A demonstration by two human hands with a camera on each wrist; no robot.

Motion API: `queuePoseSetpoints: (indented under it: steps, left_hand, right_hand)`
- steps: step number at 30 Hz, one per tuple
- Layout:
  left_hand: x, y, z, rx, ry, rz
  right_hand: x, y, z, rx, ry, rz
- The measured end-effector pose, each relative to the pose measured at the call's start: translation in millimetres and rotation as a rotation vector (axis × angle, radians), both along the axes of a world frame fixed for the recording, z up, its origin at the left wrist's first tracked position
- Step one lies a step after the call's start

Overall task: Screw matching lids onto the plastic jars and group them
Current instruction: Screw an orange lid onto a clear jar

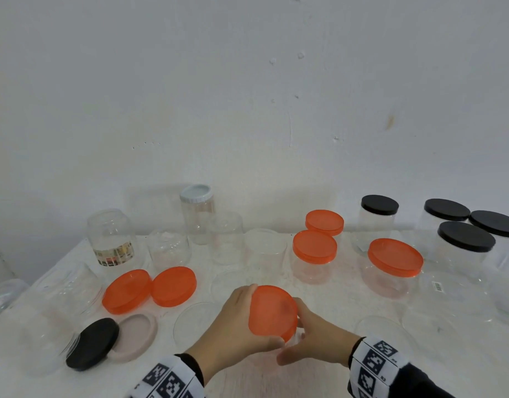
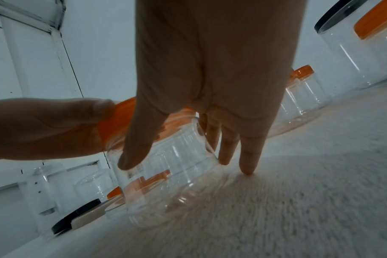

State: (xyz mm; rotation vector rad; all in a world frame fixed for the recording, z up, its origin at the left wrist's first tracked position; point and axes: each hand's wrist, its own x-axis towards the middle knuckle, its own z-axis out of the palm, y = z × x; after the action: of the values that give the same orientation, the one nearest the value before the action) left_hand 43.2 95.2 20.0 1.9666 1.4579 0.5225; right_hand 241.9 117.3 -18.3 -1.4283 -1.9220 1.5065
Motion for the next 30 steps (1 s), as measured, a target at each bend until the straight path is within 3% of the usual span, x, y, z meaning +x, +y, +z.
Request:
queuePoseSetpoints:
  steps: [30]
  left_hand:
    - [-9,-4,-13,-0.003,-0.025,0.056]
  right_hand:
    - [-3,-3,-3,0.043,-0.022,0.034]
